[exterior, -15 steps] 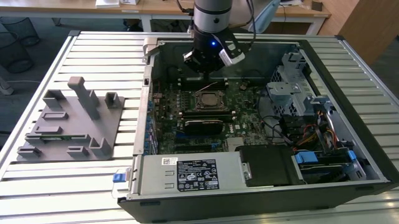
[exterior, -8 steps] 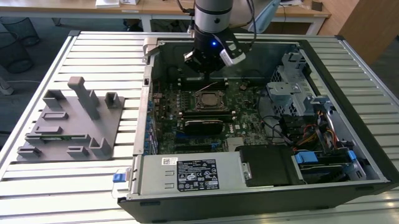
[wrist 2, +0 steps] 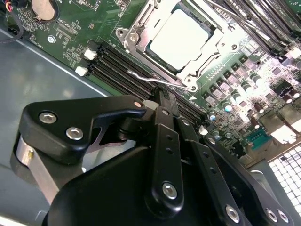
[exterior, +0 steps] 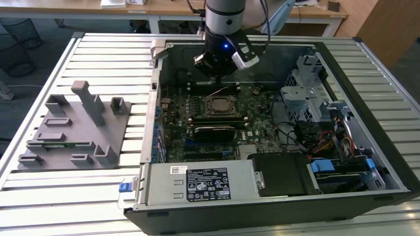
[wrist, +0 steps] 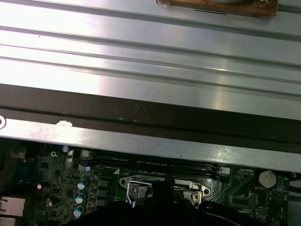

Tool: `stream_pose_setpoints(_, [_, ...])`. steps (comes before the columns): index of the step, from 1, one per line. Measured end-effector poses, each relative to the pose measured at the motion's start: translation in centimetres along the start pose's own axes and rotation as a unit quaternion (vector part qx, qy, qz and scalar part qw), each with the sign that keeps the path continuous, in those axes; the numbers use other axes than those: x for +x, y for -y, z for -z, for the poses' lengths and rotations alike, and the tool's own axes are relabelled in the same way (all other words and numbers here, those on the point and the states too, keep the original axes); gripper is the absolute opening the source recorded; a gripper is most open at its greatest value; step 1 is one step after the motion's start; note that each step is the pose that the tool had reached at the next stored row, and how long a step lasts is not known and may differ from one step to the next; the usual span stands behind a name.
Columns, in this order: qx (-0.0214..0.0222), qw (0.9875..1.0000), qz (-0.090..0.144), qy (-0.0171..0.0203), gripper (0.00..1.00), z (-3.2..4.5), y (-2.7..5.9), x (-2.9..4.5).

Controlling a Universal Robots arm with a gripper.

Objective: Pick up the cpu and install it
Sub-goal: 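Install the first cpu locking lever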

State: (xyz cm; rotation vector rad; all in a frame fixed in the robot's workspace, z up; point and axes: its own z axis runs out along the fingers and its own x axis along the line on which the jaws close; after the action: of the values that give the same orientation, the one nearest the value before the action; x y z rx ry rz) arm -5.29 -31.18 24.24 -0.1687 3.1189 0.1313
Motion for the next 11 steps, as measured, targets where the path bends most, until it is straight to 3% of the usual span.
stream_pose_setpoints(11, [0.0002, 1.0, 0.0, -0.0002, 0.11, -0.27, 0.07, -0.38])
